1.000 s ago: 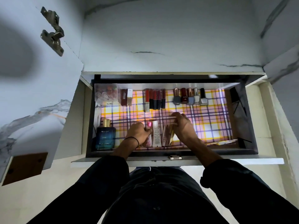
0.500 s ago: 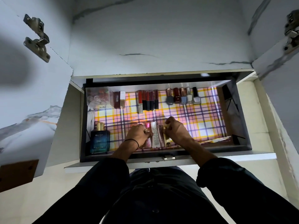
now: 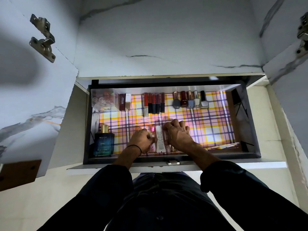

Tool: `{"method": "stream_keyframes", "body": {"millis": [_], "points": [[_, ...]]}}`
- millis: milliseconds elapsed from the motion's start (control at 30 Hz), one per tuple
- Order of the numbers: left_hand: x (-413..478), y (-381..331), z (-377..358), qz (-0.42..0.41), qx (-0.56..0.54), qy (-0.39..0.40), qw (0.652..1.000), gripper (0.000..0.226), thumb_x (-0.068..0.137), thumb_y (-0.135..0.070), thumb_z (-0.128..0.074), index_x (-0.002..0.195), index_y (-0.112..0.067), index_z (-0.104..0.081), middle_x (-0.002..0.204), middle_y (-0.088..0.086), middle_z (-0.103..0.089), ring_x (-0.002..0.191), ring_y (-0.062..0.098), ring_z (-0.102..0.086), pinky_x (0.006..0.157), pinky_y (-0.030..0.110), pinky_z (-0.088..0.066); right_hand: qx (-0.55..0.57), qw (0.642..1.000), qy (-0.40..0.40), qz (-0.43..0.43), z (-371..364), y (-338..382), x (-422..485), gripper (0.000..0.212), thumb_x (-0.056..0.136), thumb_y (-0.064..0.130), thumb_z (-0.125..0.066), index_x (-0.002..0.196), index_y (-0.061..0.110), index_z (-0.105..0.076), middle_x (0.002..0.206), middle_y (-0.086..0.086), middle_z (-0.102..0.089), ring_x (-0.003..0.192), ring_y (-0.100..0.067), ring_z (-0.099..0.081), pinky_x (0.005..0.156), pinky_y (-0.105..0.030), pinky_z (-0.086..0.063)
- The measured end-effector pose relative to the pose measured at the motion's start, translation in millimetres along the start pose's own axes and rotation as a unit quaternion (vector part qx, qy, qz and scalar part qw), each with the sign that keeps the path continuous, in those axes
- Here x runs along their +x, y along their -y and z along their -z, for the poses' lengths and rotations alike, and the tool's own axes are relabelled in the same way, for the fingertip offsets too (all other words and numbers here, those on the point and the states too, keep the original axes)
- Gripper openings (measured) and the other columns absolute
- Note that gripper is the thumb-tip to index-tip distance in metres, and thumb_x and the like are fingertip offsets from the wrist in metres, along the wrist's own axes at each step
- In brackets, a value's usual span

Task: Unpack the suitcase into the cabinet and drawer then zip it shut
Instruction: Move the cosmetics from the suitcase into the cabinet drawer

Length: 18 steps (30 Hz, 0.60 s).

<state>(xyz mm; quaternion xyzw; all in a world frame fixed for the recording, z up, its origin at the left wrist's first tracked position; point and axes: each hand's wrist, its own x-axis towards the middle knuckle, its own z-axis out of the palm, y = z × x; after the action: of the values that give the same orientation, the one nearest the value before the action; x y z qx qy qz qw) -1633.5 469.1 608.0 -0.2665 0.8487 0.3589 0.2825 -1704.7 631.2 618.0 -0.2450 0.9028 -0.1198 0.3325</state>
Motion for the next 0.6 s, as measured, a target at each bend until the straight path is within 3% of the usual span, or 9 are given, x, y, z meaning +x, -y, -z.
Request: {"method": "stream_keyframes", "body": {"millis": [267,433,533,600], "points": [[-3,2,-2,0.013,-0.047,0.013,0.999,0.022,0.089,-0.035,-0.068,0.094,-0.016,-0.058,0.087,0.011,-0.068,0.081,0.028,-0.068,0.078,0.046,-0.059,-0.065,0.997,0.035,-0.035,3,6,10,0.078,0.084,0.036,-0.075,0.146,0.016,-0.031,0.146,-0.011,-0.035,0.133,-0.031,-0.029,0.111,-0.050,-0.026],[-3,4,0,0.012,-0.054,0.014,0.998,0.023,0.088,-0.037,-0.068,0.086,-0.017,-0.056,0.086,0.011,-0.069,0.079,0.029,-0.069,0.076,0.048,-0.059,-0.032,0.996,0.053,-0.058,11,9,15,0.088,0.075,0.033,-0.084,0.142,0.011,-0.032,0.143,-0.011,-0.037,0.135,-0.032,-0.028,0.112,-0.052,-0.025],[-2,6,0,0.012,-0.056,0.019,0.998,0.025,0.088,-0.038,-0.068,0.089,-0.016,-0.057,0.085,0.010,-0.070,0.078,0.028,-0.069,0.075,0.047,-0.059,0.011,0.997,0.053,-0.051,18,4,15,0.070,0.076,0.030,-0.083,0.130,0.015,-0.041,0.131,-0.007,-0.048,0.129,-0.029,-0.036,0.106,-0.048,-0.028],[-2,7,0,0.011,-0.061,0.020,0.998,0.026,0.087,-0.039,-0.069,0.088,-0.017,-0.057,0.085,0.011,-0.070,0.078,0.029,-0.069,0.074,0.047,-0.059,0.086,0.995,0.042,-0.039,28,-3,11,0.044,0.081,0.021,-0.078,0.112,0.016,-0.047,0.107,-0.002,-0.056,0.109,-0.023,-0.049,0.086,-0.033,-0.035]]}}
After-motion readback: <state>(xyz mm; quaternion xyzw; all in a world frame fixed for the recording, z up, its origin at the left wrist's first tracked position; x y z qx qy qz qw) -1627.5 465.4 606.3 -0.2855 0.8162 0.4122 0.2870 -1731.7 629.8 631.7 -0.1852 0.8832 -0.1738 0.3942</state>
